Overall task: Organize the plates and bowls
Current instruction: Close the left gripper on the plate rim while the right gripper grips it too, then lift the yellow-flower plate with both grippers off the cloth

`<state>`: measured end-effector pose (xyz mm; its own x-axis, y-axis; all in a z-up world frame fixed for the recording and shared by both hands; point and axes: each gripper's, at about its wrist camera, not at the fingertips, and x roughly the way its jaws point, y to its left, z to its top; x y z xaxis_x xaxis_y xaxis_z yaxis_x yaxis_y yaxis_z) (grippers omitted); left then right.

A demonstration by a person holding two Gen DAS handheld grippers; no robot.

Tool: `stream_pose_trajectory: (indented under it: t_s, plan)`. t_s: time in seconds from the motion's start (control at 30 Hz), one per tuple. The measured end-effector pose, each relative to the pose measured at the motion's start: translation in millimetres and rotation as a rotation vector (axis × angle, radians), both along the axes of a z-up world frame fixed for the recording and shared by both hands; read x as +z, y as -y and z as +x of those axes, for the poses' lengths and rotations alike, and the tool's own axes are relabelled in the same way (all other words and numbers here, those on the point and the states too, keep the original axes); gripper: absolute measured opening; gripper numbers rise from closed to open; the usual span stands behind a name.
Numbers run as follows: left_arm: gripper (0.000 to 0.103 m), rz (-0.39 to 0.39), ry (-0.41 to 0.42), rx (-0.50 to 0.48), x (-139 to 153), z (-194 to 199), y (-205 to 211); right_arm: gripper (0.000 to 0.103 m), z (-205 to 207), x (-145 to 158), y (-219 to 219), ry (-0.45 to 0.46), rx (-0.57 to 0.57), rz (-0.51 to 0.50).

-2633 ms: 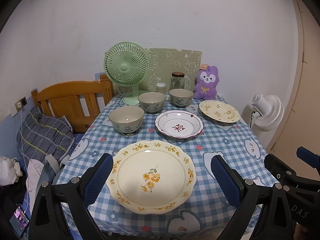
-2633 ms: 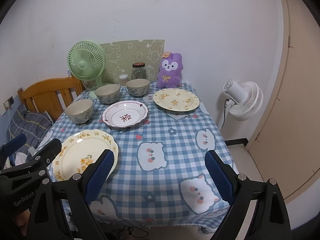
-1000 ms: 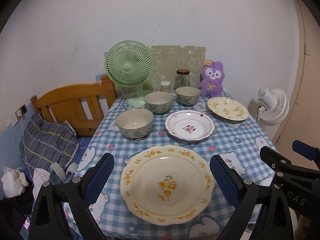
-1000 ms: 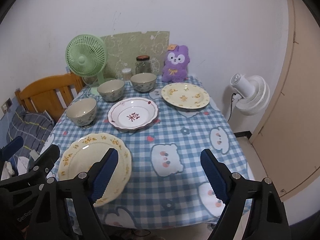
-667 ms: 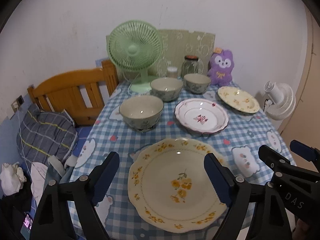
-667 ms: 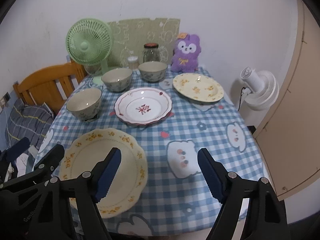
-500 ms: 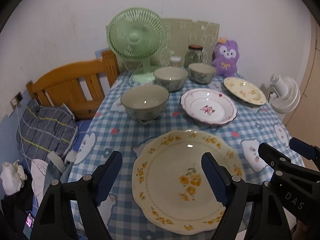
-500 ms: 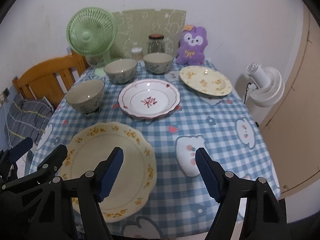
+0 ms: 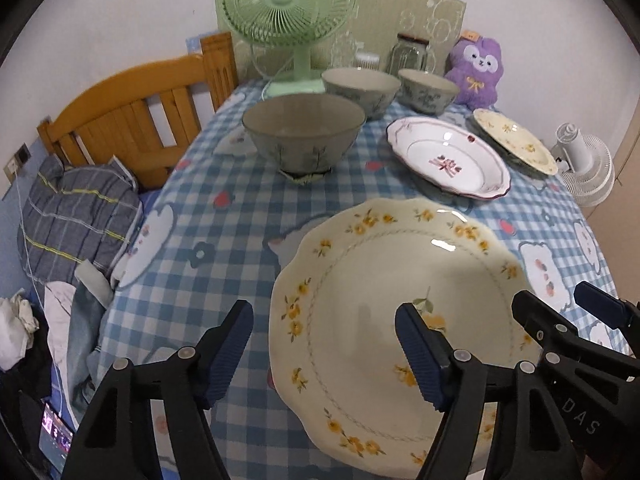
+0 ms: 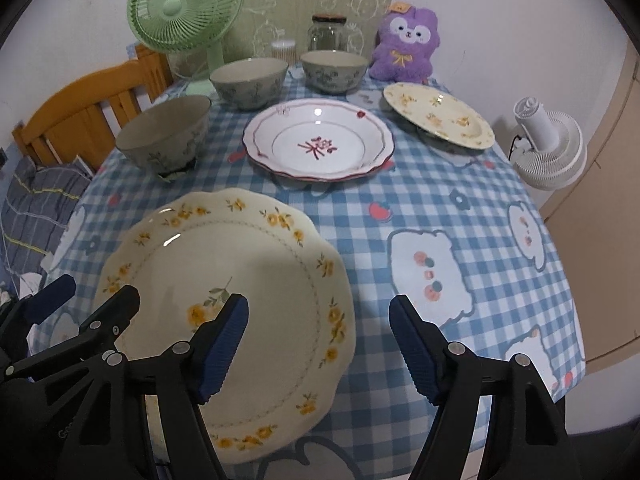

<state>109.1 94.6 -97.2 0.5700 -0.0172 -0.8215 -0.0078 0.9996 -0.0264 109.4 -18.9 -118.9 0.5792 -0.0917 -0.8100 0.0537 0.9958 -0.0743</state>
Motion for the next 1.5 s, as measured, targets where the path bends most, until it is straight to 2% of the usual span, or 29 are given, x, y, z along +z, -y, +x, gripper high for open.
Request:
stream_pose_trajectory:
  t_s: [0.17, 0.43, 0.6, 0.77, 1.13, 1.5]
  plan:
    - [0.071, -0.027, -0.051, -0.005, -16, 8, -2, 0.073, 12, -13, -2, -0.035, -0.024, -0.009]
    - [0.069, -0.043, -0.081, -0.002, -27, 21, -3, 0.069, 23, -24, 2, -0.068, -0.061, -0.007]
    - [0.06, -0.044, -0.107, 0.002, -32, 25, -7, 0.053, 29, -32, 10, -0.099, -0.09, 0.041]
    - [0.051, -0.026, -0.139, 0.026, -40, 30, -8, 0.052, 35, -40, 9, -0.113, -0.071, 0.041]
    - [0.052, -0.048, -0.145, 0.06, -41, 37, -11, 0.049, 51, -44, 11, -0.139, -0.034, 0.044]
    - [0.052, -0.032, -0.158, 0.061, -38, 41, 2, 0.049, 61, -41, 19, -0.152, -0.008, 0.017]
